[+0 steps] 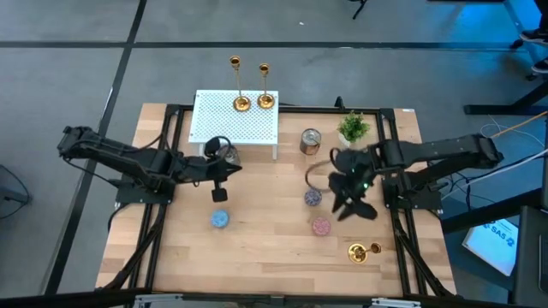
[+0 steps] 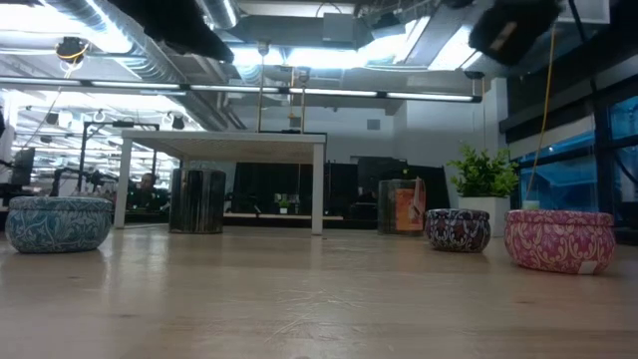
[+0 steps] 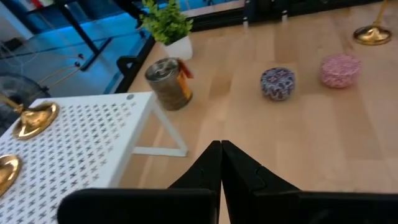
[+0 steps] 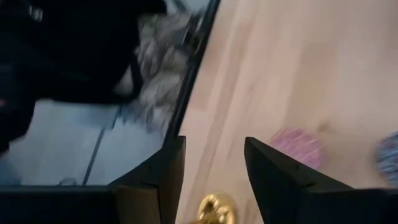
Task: Pick & Place candle stick holders
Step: Put the gold candle holder on the shelf to align with the other gold candle holders
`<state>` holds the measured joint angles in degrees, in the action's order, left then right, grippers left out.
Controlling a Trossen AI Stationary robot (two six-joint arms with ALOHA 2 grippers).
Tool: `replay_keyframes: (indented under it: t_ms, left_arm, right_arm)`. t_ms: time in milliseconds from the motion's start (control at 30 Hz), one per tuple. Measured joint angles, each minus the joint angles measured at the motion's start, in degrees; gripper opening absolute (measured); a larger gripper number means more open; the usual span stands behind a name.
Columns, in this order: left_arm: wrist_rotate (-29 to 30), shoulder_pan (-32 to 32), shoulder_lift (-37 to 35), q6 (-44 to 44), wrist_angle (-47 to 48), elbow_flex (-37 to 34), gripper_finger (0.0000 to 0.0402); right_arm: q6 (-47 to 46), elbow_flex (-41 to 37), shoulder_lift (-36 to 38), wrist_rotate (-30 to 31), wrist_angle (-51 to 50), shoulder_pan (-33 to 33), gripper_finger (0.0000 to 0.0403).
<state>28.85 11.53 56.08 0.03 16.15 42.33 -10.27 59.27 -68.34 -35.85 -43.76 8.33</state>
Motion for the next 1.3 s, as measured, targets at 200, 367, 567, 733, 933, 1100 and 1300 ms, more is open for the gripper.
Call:
replay_keyframes:
  t_ms: [200,367,567,733,933,1100,1300]
  left_arm:
    - [0.25,1.69,0.71,-0.36,-2.23,0.0,0.0001]
    - [2.95,2.59,1.73,-0.2,-3.15,0.0,0.0001]
    - [3.77,2.62,3.49,1.46,-3.11,0.0,0.0001]
    - [3.77,2.62,4.5,2.66,-4.55,0.0,0.0001]
    - [3.77,2.62,4.71,2.6,-5.9,0.02,0.0001]
    - [3.69,2.62,4.73,1.91,-5.91,0.02,0.0001]
    - [3.68,2.62,4.71,0.72,-5.71,0.02,0.0001]
  right_arm:
    - [-9.96,0.0,0.0,1.6,-8.25,7.2,0.0169]
    - [-21.65,-0.01,0.0,-0.93,-11.11,11.87,0.0169]
    - [-26.61,0.0,0.13,-7.52,-2.87,15.83,0.0169]
    - [-30.7,0.44,3.9,-8.09,-0.39,19.69,0.0169]
    - [-38.74,0.66,13.13,10.09,-8.58,24.23,0.0169]
    - [-47.55,0.63,17.05,25.25,-16.11,31.08,0.0169]
    - [-51.72,0.63,16.06,29.65,-17.06,40.32,0.0169]
